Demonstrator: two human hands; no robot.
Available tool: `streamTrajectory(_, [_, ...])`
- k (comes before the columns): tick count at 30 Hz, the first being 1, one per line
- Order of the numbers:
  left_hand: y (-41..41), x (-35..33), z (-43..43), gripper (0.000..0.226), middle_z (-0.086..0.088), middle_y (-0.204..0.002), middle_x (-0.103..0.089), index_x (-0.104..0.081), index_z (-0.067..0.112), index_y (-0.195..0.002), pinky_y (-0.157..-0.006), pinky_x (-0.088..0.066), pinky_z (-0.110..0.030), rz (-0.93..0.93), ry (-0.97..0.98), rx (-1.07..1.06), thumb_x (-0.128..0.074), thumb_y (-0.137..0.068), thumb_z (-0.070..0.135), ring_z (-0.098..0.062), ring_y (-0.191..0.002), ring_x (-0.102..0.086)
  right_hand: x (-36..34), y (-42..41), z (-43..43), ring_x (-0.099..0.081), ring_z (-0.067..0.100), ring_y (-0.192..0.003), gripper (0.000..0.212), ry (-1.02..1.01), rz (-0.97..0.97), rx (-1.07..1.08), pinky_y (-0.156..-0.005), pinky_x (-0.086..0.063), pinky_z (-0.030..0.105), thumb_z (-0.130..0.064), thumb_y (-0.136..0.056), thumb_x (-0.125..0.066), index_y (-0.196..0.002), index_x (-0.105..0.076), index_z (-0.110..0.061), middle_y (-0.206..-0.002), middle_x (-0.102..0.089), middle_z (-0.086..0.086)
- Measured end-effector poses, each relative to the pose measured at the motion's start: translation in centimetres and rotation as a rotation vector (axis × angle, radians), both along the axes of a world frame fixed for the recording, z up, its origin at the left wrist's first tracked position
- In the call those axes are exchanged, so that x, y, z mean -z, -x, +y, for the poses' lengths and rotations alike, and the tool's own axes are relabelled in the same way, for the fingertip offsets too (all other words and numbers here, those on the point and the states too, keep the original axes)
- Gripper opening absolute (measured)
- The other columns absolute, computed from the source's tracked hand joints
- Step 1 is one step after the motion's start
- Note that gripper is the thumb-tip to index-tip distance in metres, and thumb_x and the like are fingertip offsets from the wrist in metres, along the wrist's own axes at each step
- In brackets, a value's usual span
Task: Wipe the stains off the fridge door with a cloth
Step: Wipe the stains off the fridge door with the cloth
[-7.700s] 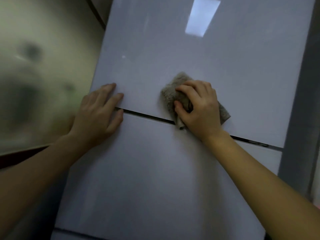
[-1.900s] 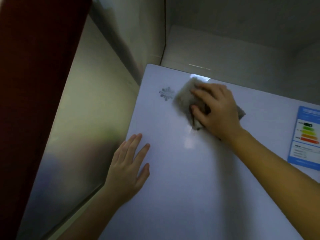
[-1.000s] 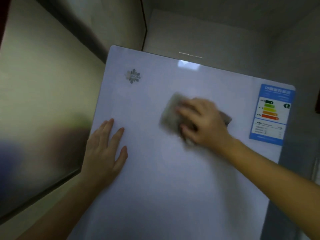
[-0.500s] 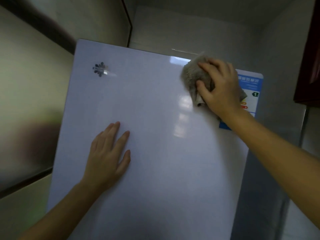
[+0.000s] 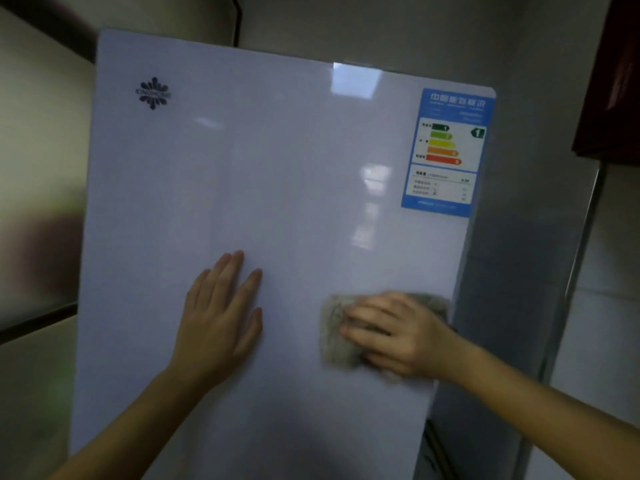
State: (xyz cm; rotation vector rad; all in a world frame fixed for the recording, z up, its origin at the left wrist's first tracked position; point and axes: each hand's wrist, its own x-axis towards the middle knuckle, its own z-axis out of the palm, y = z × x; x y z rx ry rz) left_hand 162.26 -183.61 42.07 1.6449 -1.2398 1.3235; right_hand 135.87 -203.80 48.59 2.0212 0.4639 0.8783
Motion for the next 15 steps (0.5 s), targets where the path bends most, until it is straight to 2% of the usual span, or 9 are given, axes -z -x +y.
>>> streamTrajectory(5, [-0.1, 0.0, -0.3, 0.057, -0.019, -0.159, -0.035, -0.050, 0.008, -0.144, -0.118, -0.030, -0.054, 0.030, 0.002, 0.011, -0.044, -0.096, 0.038, -0.038, -0.148, -0.034, -7.2, 2.8, -1.4, -0.059, 0.035, -0.118, 0.043, -0.187, -0.406, 0.024, -0.096, -0.050, 0.049, -0.031, -0.093, -0.071, -0.131, -0.068, -0.013, -0.132, -0.065, 0.015])
streamTrajectory(8, [0.1, 0.2, -0.5, 0.059, -0.018, -0.162, -0.030, -0.045, 0.008, -0.147, -0.121, -0.025, -0.052, 0.054, -0.018, 0.017, -0.042, -0.097, 0.039, -0.036, -0.151, -0.028, -8.1, 3.0, -1.6, -0.056, 0.035, -0.120, 0.045, -0.314, -0.543, 0.033, -0.097, -0.048, 0.050, -0.028, -0.091, -0.072, -0.133, -0.067, -0.013, -0.133, -0.064, 0.015])
streamTrajectory(11, [0.3, 0.4, -0.5, 0.060, -0.017, -0.163, -0.027, -0.043, 0.009, -0.149, -0.123, -0.022, -0.050, 0.069, -0.028, 0.007, -0.041, -0.098, 0.040, -0.035, -0.152, -0.026, -4.5, 2.4, -1.3, -0.055, 0.033, -0.121, 0.044, -0.296, -0.472, 0.028, -0.099, -0.046, 0.048, -0.030, -0.090, -0.073, -0.131, -0.069, -0.015, -0.132, -0.064, 0.014])
streamTrajectory(15, [0.2, 0.5, -0.1, 0.059, -0.018, -0.162, -0.029, -0.042, 0.010, -0.150, -0.121, -0.026, -0.051, 0.050, -0.044, -0.003, -0.040, -0.098, 0.040, -0.036, -0.151, -0.028, 3.0, 2.3, -1.0, -0.061, 0.029, -0.120, 0.036, -0.091, -0.085, 0.005, -0.099, -0.047, 0.043, -0.036, -0.097, -0.065, -0.128, -0.071, -0.019, -0.133, -0.067, 0.010])
